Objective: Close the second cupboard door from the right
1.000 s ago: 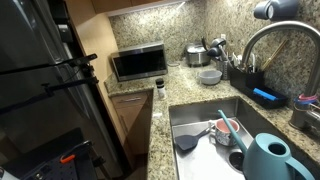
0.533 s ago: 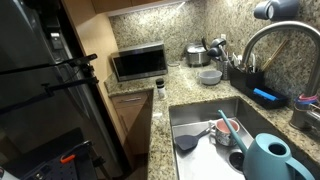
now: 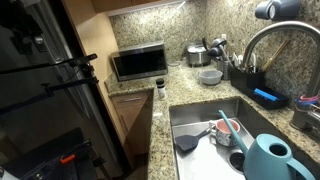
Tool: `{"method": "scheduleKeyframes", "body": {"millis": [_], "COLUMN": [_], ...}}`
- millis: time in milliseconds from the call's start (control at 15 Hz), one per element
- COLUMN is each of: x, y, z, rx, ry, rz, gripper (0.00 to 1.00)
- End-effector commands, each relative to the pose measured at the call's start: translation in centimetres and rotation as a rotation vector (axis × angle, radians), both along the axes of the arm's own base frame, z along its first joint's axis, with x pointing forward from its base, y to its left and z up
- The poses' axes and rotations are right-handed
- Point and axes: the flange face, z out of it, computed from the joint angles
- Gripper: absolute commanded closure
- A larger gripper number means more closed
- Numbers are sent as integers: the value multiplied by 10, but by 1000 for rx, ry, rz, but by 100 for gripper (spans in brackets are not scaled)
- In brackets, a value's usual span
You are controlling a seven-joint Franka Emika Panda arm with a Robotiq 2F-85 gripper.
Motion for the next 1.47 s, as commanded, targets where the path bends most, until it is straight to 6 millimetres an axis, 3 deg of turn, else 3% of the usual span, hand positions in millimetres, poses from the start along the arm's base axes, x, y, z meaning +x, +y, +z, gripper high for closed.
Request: {"method": "scheduleKeyframes", "body": {"millis": [0, 400, 600, 1267, 1400], "x": [-11, -14, -13, -11, -9], "y": [27, 66, 72, 76, 84], "z": [18, 56, 71, 70, 69], "rx": [11, 184, 281, 291, 281], "ry": [-120, -366, -528, -497, -547], "rz": [156, 373, 400, 412, 443], "gripper": [0, 0, 0, 0, 0]}}
